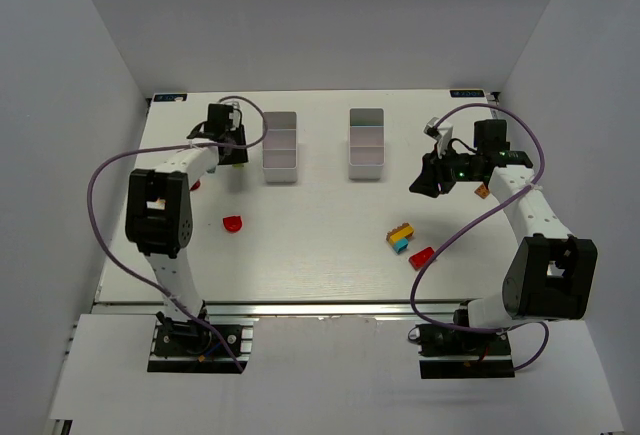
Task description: Sort the legos into containers by color
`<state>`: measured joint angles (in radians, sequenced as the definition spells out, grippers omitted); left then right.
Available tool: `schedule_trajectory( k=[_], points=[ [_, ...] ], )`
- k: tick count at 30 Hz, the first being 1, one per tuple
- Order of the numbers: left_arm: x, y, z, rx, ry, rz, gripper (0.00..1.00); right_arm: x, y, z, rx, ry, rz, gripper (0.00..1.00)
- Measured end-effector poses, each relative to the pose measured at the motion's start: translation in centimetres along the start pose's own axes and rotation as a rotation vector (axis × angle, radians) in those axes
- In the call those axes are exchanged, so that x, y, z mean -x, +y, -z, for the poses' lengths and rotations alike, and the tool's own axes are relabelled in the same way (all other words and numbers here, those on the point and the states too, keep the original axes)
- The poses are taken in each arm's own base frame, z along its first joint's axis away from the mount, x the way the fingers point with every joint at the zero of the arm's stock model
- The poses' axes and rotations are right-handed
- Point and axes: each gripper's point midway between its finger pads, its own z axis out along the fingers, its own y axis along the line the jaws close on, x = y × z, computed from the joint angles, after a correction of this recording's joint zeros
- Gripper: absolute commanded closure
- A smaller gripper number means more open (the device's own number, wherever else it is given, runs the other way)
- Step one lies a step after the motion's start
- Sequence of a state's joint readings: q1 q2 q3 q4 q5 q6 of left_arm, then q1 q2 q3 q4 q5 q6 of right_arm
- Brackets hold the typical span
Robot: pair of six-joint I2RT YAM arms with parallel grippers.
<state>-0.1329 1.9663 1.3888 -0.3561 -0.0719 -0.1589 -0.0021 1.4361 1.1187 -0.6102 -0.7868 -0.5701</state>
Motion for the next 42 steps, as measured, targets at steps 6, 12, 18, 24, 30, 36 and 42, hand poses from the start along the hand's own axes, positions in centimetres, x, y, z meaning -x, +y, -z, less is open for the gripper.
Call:
schedule_trajectory(
  k=[6, 12, 18, 24, 30, 36, 42],
  points=[
    [5.5, -1.4, 7.7, -0.080, -0.205, 0.100, 0.88, 0.1, -0.1, 0.0, -0.002, -0.004, -0.001, 0.55],
    [8.4, -4.9, 12.2, -0.310, -0.384, 0.146, 0.89, 0.1, 0.0, 0.0, -0.001, -0.005, -0.005, 0.55],
    [8.6, -8.0, 11.3, -0.498, -0.444, 0.137, 0.88, 0.3, 0.0, 0.0, 0.001, -0.010, -0.001, 0.55],
    [10.9, -10.0, 10.9, -0.627, -0.578, 0.082, 0.88, 0.4, -0.1, -0.1, -0.001, -0.019, 0.008, 0.55],
    [12.3, -11.3, 9.6, -0.687, -0.656, 0.030, 0.83, 0.5, -0.2, -0.2, 0.001, -0.029, 0.015, 0.55],
    [12.5, -12.4, 7.2, -0.674, -0.660, -0.001, 0.76, 0.2, -0.1, -0.3, 0.007, -0.025, 0.007, 0.55],
    [12.4, -14.0, 6.0, -0.632, -0.672, -0.041, 0.67, 0.3, -0.1, -0.4, 0.006, -0.030, 0.013, 0.55]
  ],
)
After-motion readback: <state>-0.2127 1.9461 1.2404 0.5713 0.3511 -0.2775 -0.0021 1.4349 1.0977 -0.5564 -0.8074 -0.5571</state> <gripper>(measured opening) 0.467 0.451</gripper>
